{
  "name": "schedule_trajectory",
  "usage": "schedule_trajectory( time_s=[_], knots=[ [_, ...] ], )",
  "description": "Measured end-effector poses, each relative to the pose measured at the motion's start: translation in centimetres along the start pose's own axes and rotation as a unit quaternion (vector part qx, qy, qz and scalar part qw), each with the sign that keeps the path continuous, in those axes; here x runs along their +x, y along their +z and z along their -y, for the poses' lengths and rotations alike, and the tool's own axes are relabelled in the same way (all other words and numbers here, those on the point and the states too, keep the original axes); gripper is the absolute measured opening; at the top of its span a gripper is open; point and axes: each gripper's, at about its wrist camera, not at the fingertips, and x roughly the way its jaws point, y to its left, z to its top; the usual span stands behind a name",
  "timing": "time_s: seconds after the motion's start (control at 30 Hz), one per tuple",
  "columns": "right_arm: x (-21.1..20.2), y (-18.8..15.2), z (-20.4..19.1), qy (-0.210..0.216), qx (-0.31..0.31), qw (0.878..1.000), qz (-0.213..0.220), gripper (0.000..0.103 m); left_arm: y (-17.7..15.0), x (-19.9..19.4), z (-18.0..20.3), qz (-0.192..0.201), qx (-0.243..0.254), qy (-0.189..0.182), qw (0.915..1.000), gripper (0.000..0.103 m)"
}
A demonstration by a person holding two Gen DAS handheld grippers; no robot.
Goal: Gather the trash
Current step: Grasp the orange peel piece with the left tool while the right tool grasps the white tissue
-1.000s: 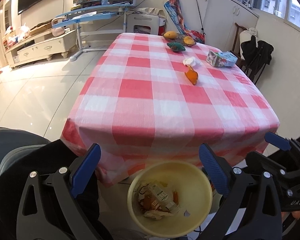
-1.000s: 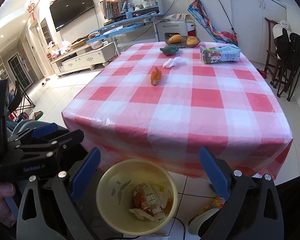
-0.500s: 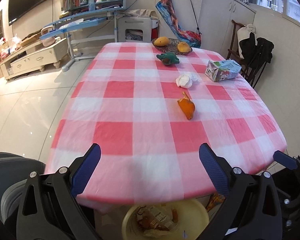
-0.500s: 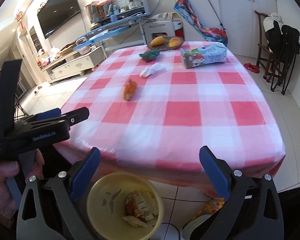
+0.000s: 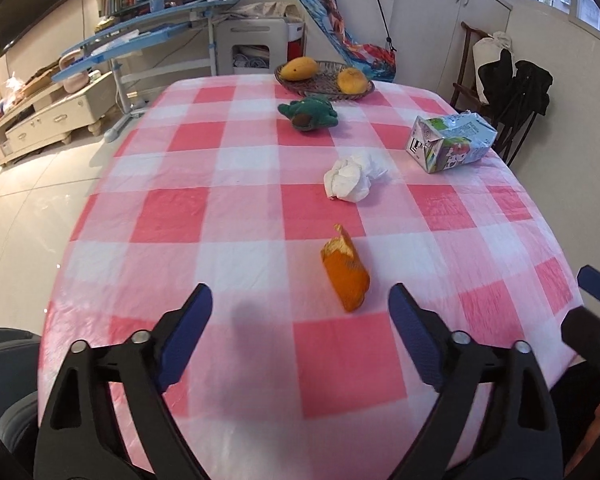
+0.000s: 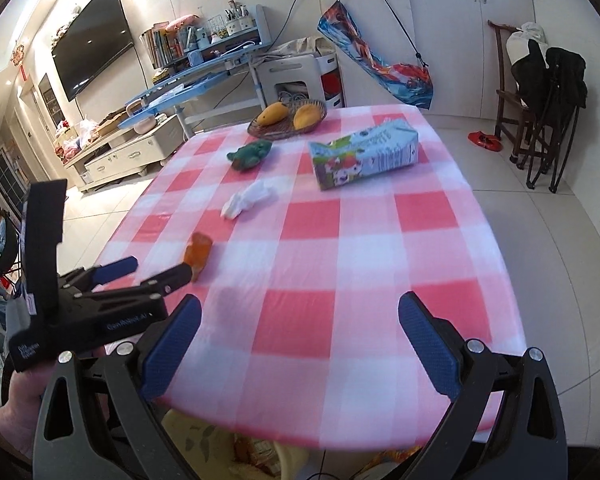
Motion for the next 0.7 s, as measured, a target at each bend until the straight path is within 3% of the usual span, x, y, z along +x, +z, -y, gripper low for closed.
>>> schedule_trajectory(
  time_s=[0.27, 0.33, 0.4, 0.43, 0.7],
  knots=[
    [2.8, 2.4, 1.0, 0.017, 0.011, 1.0, -0.011, 0.095, 1.6, 2.4, 0.7, -0.008, 0.007, 0.009, 0.9999, 0.066],
    [3.7, 2.8, 1.1, 0.027, 0.018, 0.999, -0.018, 0.095, 1.9, 2.6, 1.0, -0.006, 0.016, 0.006, 0.9998, 0.052],
    [4.4, 3.1, 1.1, 0.035, 0.02, 0.999, -0.023, 0.095, 2.0, 2.7, 1.2, -0.003, 0.03, 0.013, 0.9995, 0.023],
    [4.9, 3.4, 1.0, 0.039, 0.019, 0.999, -0.025, 0.094, 2.0, 2.7, 1.1, -0.004, 0.03, 0.01, 0.9995, 0.019],
    [8.2, 5.0, -2.4, 0.064, -0.023, 0.997, -0.041, 0.09, 1.1, 1.4, -1.7, -0.011, 0.001, -0.01, 0.9999, 0.017]
  ],
)
